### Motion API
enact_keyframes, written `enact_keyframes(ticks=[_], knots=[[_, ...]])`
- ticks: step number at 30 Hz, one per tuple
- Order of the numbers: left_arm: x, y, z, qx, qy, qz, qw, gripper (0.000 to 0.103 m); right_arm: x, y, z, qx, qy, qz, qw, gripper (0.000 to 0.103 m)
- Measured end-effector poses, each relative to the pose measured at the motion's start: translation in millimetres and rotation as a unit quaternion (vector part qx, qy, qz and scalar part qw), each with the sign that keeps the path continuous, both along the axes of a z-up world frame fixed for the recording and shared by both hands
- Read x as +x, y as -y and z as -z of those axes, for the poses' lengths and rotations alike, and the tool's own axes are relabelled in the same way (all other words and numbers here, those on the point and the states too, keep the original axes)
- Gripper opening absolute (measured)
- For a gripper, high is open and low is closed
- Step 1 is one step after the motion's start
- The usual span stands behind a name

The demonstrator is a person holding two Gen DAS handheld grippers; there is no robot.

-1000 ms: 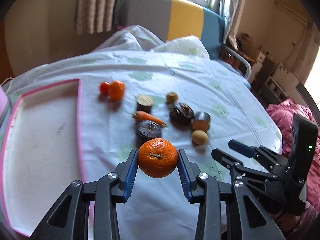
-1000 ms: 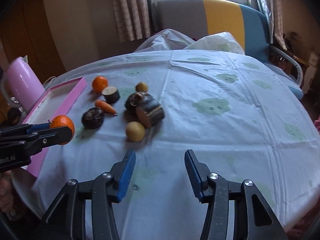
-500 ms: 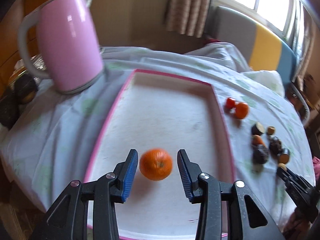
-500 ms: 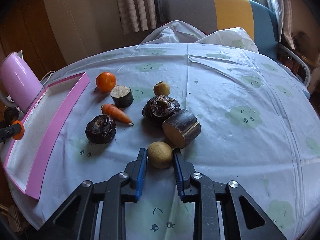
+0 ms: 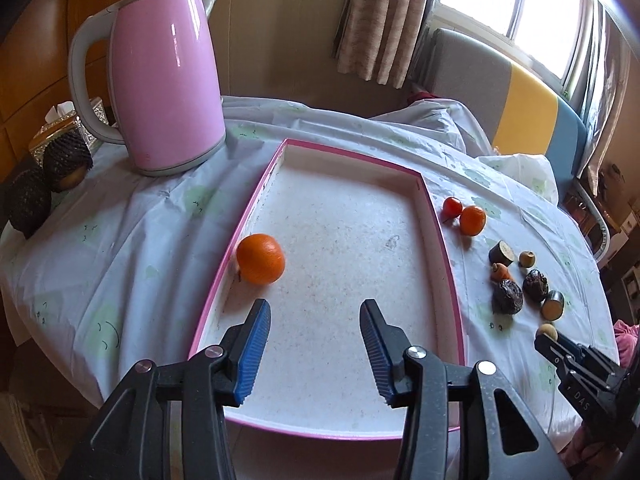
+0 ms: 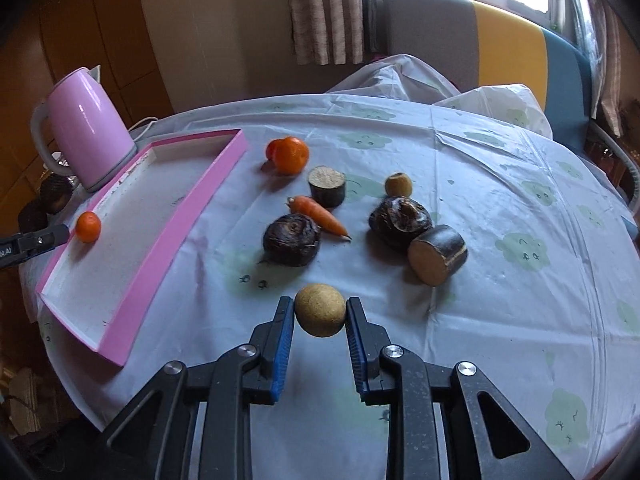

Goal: Organize fruits
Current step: 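Lower the yellow round fruit into the tray and open the right gripper, then reach the left gripper to the second mandarin and close on it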

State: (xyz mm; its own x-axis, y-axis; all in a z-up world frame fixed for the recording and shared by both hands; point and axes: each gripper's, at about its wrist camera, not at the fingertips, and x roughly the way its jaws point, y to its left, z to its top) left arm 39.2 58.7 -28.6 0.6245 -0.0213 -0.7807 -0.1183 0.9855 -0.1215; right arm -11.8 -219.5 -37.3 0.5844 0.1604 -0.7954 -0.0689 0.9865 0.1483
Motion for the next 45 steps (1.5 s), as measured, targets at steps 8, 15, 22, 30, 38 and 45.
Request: enact_keyframes(ticks=[8,15,22,30,38,45], knots=[[-7.3,-10.7,1.4,-0.009,-0.001,-0.009,0.9999,0.047,5.5,-65.7,-22.8,0.029,0.021,-0.1,0.994,0.026],[-14.3,-32.1,2.3,-0.014,0.002,-0.035,0.9993,0.047,21.7,-128.4,-31.7,0.049,0.017,-0.175,0.983,0.026],[-19.0,-38.0,0.4,-0.014,0.005,-0.039,0.9991,0.047,39.0,-161.5,-22.0,0.046,0.001,-0.185,0.982,0.032],[-19.1,-26.9,-0.9,-0.012,0.009,-0.022,0.9996,0.047,23.7,-147.7,-27.4,0.03,0.021,-0.16,0.986,0.049],[-20.6,-12.9,-3.3,-0.003,0.01,-0.004,0.9999,0.047,8.1,-115.8,-35.2,0.017,0.044,-0.113,0.992,0.055],[-19.4,-0.1,-2.1,0.003,0.006,0.017,0.9998,0.047,3.1,-84.3,-32.2,0.006,0.046,-0.064,0.997,0.056]])
